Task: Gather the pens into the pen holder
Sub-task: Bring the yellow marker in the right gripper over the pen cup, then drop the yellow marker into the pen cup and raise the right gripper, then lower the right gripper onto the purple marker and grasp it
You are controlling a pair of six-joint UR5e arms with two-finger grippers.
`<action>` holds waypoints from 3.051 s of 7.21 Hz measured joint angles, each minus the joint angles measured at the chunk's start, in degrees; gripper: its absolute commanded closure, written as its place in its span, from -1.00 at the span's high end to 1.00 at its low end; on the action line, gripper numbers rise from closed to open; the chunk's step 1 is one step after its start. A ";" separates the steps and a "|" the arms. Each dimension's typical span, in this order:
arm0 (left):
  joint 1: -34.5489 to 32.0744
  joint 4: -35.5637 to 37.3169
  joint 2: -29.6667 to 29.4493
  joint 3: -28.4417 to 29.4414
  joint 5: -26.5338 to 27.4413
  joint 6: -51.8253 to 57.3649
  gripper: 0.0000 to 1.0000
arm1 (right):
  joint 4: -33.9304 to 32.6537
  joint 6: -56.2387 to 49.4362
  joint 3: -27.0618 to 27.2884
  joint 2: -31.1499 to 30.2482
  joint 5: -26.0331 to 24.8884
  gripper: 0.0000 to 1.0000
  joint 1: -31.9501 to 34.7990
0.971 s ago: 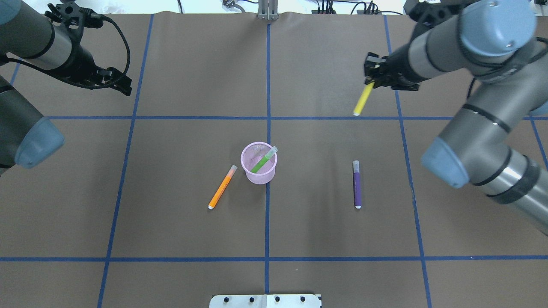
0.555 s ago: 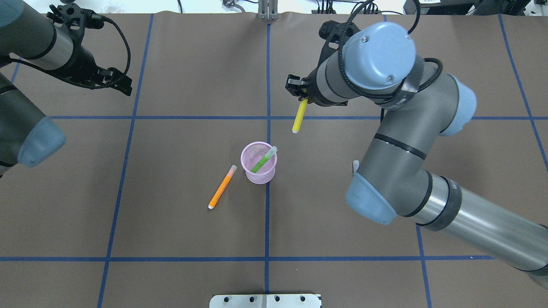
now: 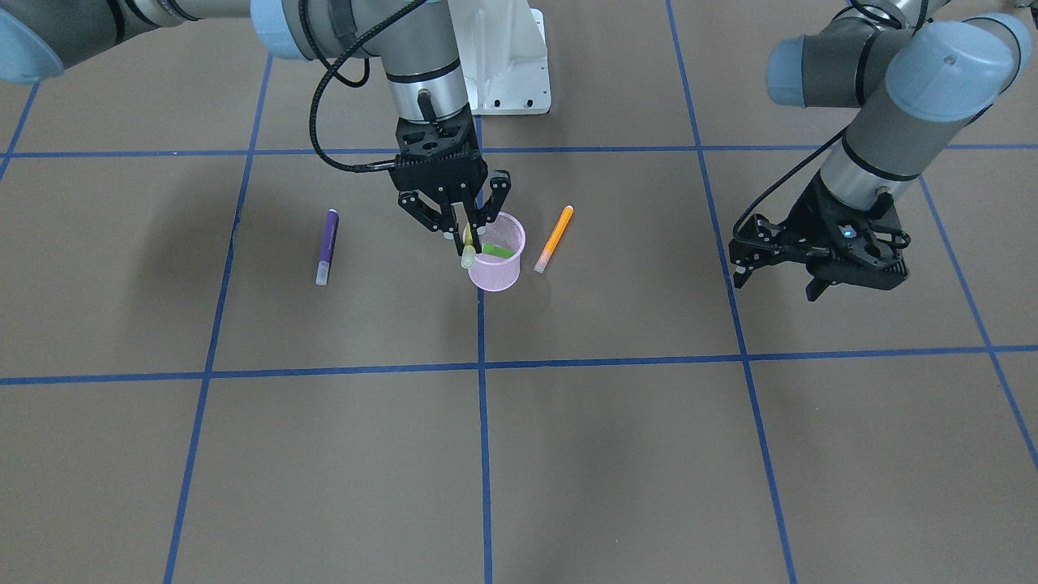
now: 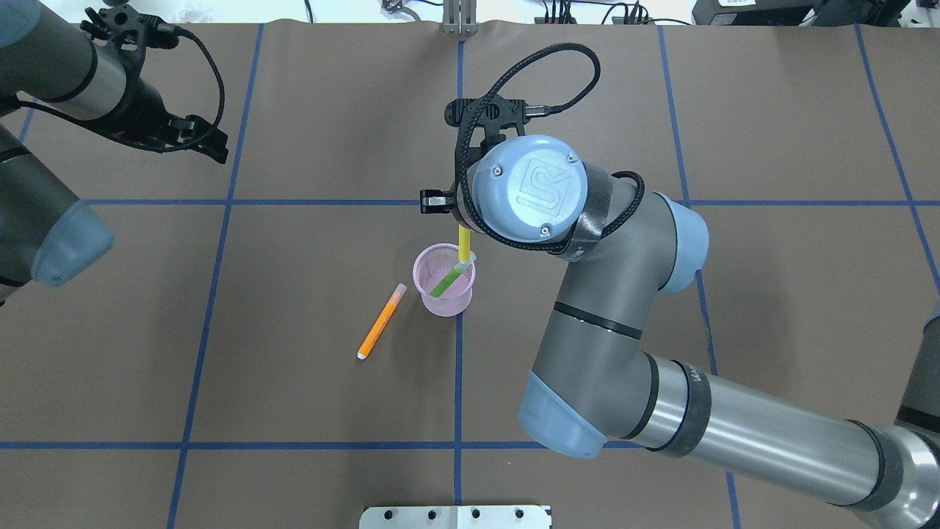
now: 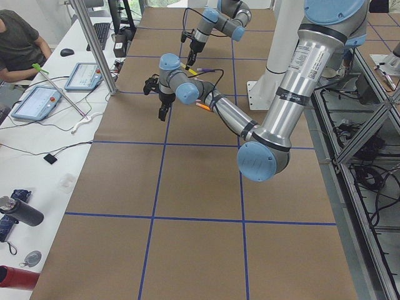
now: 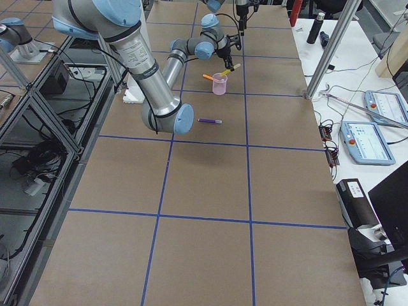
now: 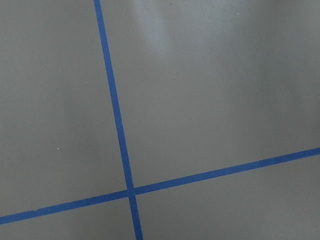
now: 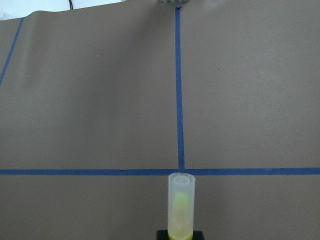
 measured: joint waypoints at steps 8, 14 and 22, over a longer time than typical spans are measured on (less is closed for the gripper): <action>0.06 -0.23 0.03 0.62 0.00 0.20 0.98 | 0.41 -1.92 -3.32 1.44 -5.48 0.48 -4.22; 1.67 -0.17 -2.21 1.48 0.14 -2.06 0.98 | 0.25 -2.83 7.33 -9.68 0.48 0.56 -0.13; 3.49 0.07 -4.53 1.26 0.66 -6.27 0.98 | -4.20 -7.57 -3.39 -18.44 35.43 0.34 15.62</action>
